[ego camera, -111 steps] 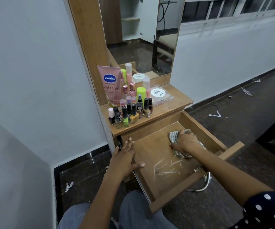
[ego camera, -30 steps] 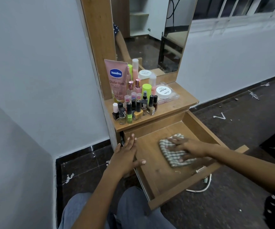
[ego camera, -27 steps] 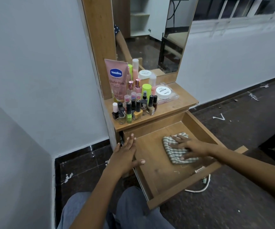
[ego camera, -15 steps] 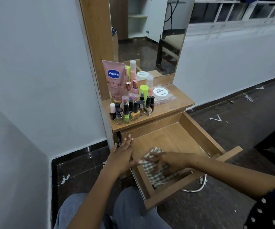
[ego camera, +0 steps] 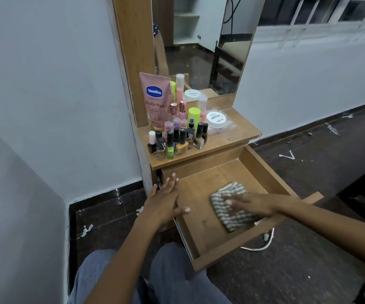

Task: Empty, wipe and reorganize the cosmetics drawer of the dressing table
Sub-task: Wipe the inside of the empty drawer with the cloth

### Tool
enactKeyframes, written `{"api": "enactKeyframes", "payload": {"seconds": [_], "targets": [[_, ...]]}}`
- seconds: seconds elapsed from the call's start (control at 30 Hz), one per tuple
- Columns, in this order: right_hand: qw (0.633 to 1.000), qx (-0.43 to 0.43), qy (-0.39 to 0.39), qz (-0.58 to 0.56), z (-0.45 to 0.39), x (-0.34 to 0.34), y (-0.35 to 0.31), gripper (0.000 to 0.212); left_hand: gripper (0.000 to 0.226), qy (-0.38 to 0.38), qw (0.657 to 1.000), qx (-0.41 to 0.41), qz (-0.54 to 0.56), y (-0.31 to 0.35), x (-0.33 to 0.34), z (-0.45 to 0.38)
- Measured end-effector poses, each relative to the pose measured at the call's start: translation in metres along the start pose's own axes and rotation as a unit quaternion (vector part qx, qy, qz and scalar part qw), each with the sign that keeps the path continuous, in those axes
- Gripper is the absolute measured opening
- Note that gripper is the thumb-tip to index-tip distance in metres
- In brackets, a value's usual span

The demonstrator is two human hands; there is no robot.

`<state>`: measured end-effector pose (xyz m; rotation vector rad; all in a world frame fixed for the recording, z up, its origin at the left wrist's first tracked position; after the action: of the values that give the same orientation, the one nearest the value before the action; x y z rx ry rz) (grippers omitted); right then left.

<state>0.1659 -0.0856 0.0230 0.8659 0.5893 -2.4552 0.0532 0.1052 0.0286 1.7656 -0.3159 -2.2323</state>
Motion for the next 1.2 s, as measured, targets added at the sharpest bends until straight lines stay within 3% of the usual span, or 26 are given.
{"api": "enactKeyframes", "payload": {"seconds": [0.1,0.2,0.3,0.53,0.83,0.9,1.0,1.1,1.2], "targets": [[0.995,0.058,0.025,-0.078,0.001,-0.019,0.034,0.083,0.091,-0.001,1.0,-0.001,0.0,0.0,0.001,0.001],[0.994,0.066,0.004,-0.089,0.002,-0.013,0.028,0.084,0.091,-0.005,1.0,-0.003,-0.002,-0.001,-0.001,0.001],[0.997,0.03,-0.045,-0.053,0.005,0.008,-0.009,0.083,0.09,-0.01,1.0,-0.004,-0.005,0.001,-0.003,0.002],[0.994,-0.057,-0.07,0.061,-0.002,0.049,-0.071,0.063,0.09,-0.018,1.0,-0.003,-0.007,0.004,-0.004,0.003],[0.993,0.109,0.025,-0.038,0.007,-0.011,0.019,0.079,0.09,-0.015,1.0,-0.007,-0.002,0.003,-0.004,0.004],[0.988,0.133,0.046,-0.066,0.006,-0.02,0.035,0.074,0.09,-0.015,1.0,-0.007,-0.001,0.003,-0.004,0.004],[0.98,0.183,0.059,-0.05,-0.007,-0.011,0.04,0.068,0.089,-0.014,1.0,-0.006,0.0,0.003,-0.004,0.004],[0.961,0.264,0.055,-0.056,-0.022,0.012,0.029,0.088,0.089,-0.014,1.0,-0.005,-0.002,0.003,-0.004,0.003],[0.966,0.249,0.06,-0.043,-0.037,0.031,-0.008,0.086,0.09,-0.016,1.0,-0.006,-0.004,0.001,-0.004,0.001]]}}
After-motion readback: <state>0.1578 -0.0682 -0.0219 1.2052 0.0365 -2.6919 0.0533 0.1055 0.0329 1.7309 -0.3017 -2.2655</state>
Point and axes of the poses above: each hand's wrist, its own z-axis away from the middle knuckle, its own x-axis out of the palm, y = z × x, the point moved 9 cm from there along -z, towards the middle knuckle, and after that the axes turned 10 degrees about x, right-handed, at the moved point
